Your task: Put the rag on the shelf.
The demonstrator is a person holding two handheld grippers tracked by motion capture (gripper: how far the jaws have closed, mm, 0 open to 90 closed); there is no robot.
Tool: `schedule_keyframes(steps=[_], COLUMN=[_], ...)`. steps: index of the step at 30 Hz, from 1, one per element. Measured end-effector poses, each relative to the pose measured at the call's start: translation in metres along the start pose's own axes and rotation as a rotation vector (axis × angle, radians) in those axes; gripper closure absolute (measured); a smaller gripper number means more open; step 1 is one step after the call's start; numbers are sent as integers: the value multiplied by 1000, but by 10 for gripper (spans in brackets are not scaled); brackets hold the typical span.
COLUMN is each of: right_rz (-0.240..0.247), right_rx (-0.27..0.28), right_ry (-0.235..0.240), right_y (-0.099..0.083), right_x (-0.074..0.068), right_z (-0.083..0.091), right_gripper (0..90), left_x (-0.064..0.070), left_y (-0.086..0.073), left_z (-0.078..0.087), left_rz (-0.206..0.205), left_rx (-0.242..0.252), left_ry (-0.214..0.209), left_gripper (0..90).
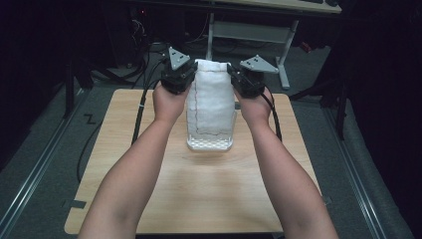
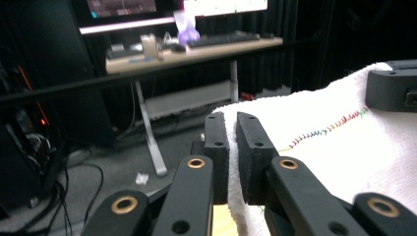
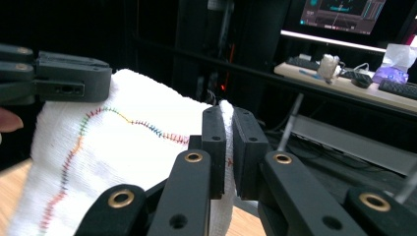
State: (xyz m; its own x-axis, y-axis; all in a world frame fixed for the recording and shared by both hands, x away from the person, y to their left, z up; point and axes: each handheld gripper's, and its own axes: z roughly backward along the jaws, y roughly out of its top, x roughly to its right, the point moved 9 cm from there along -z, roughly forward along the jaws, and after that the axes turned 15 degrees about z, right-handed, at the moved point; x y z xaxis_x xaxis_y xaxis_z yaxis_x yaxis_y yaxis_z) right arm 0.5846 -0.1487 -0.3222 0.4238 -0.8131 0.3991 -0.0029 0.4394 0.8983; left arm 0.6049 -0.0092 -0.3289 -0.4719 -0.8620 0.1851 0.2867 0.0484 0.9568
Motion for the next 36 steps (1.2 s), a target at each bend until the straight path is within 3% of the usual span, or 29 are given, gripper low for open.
schedule_keyframes(steps=[1,3,6,9,10,11,12,13,14,20,22,27,28,31,36], right_rz=[4,-9,5,13,13,-5,-24,-36,-42,-54,-29,-32,-8,3,-32], right_rx=[-46,-57,-90,-139,-139,-167,-183,-193,-191,-208,-214,-208,-210,-210,-206], right_ry=[16,29,36,46,46,59,67,65,67,71,64,70,72,68,62], right_y=[-7,-8,-12,-26,-26,-38,-43,-48,-50,-57,-56,-51,-51,-53,-57], right_x=[3,4,5,3,3,1,-1,-1,-1,0,0,-1,-3,-5,-7], right_z=[-11,-15,-25,-36,-36,-40,-42,-43,-44,-44,-44,-42,-41,-40,-34], right_gripper=[856,856,856,854,854,839,813,768,739,705,692,645,630,602,552], left_x=[-6,-8,-13,-18,-19,-20,-23,-23,-26,-30,-31,-27,-27,-25,-26], left_y=[-5,-6,-13,-26,-33,-38,-46,-46,-52,-53,-52,-46,-46,-45,-49], left_z=[-10,-13,-23,-33,-36,-38,-41,-41,-43,-39,-38,-32,-31,-25,-15], left_rz=[5,-4,21,48,46,37,63,63,116,126,125,117,114,103,87], left_rx=[-43,-45,-66,-118,-149,-162,-169,-169,-194,-173,-164,-147,-148,-139,-131], left_ry=[13,18,29,21,19,23,21,21,-4,1,4,-7,-6,-3,9], left_gripper=[840,840,840,835,835,825,806,751,699,596,577,501,489,475,441])
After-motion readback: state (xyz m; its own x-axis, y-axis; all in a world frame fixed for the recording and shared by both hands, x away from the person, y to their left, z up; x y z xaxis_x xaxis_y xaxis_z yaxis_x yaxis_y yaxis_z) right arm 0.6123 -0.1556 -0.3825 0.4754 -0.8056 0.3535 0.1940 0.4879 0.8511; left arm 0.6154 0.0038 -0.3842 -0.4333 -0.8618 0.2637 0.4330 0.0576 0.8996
